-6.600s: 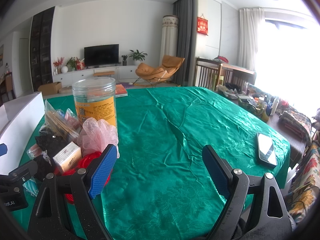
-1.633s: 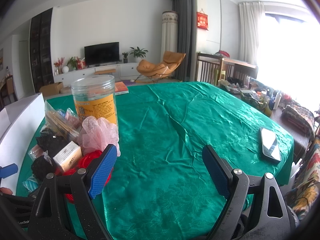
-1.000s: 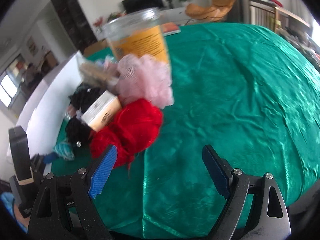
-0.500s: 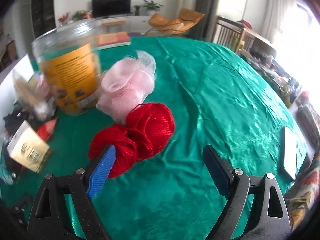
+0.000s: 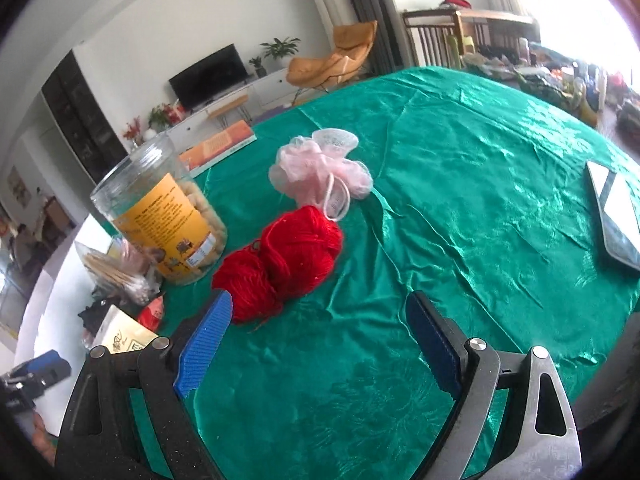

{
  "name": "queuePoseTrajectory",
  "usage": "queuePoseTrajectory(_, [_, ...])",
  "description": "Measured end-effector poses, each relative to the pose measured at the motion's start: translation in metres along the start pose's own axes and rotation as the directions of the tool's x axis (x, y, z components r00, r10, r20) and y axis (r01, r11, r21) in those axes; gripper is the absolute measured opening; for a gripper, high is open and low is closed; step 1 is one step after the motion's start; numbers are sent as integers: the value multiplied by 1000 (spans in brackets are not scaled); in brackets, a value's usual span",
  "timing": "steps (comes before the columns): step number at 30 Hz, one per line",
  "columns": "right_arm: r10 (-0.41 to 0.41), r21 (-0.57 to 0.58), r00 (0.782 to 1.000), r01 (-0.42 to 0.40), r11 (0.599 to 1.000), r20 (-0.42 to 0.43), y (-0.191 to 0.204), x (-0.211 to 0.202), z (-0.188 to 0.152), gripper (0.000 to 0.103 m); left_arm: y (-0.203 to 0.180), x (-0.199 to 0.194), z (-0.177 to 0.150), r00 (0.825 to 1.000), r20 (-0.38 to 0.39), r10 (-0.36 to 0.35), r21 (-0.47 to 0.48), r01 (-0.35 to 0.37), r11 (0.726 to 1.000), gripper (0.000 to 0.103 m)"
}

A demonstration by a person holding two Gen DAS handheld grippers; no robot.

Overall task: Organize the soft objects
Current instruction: 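Grasp the black-and-yellow wrapped can with the left tool while the right tool grasps the red yarn skein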

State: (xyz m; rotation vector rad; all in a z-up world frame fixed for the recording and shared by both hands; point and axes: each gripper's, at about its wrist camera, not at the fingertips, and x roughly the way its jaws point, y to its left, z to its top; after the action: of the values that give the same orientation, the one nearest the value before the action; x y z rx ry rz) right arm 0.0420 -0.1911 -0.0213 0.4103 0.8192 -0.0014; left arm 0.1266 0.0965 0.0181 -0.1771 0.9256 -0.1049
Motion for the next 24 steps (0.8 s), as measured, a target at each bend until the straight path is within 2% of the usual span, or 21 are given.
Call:
queuePoseTrajectory(4, [24, 89, 1000, -26, 996, 16, -21, -8, -2, 90, 48, 36, 80, 997, -67, 40, -144, -49, 988, 103])
queuePoseTrajectory(6, [28, 107, 1000, -29, 994, 12, -27, -6, -5, 90, 59, 62, 109, 992, -114, 53, -135, -69, 988, 103])
queuePoseTrajectory(8, [30, 102, 1000, -30, 994, 3, -21, -7, -9, 90, 63, 101, 130, 978, -199, 65, -95, -85, 992, 103])
queuePoseTrajectory(11, [83, 59, 995, -80, 995, -53, -11, 7, -4, 90, 68, 152, 127, 941, -332, 65, -106, -105, 989, 100])
queuePoseTrajectory(14, [169, 15, 977, -168, 986, -131, 5, 19, -2, 90, 69, 178, 99, 898, -439, 18, -179, -106, 978, 99])
queuePoseTrajectory(16, [172, -5, 974, -175, 985, -150, 10, 24, 3, 90, 72, 190, 88, 887, -462, -10, -236, -112, 965, 99])
queuePoseTrajectory(17, [171, -8, 973, -174, 985, -158, 15, 24, 1, 90, 70, 193, 82, 881, -474, -3, -230, -120, 966, 98])
queuePoseTrajectory(18, [166, -9, 972, -170, 985, -167, 15, 28, 3, 90, 61, 189, 80, 893, -449, 33, -182, -128, 975, 92])
queuePoseTrajectory(19, [158, -10, 971, -163, 987, -177, 17, 30, 3, 90, 51, 184, 80, 905, -425, 22, -138, -88, 987, 66])
queuePoseTrajectory(20, [152, -10, 971, -157, 988, -186, 23, 29, 0, 90, 45, 181, 82, 910, -415, -8, -124, -48, 991, 55])
queuePoseTrajectory(21, [153, -8, 969, -158, 987, -195, 23, 32, 1, 90, 40, 177, 83, 911, -412, 12, -103, -60, 993, 54])
queuePoseTrajectory(22, [163, -2, 965, -167, 986, -206, 30, 30, -3, 90, 38, 169, 84, 920, -389, 35, -89, -75, 993, 53])
queuePoseTrajectory(24, [190, 18, 953, -191, 981, -237, 11, 41, 13, 90, 35, 155, 93, 942, -334, 34, -76, -63, 995, 53])
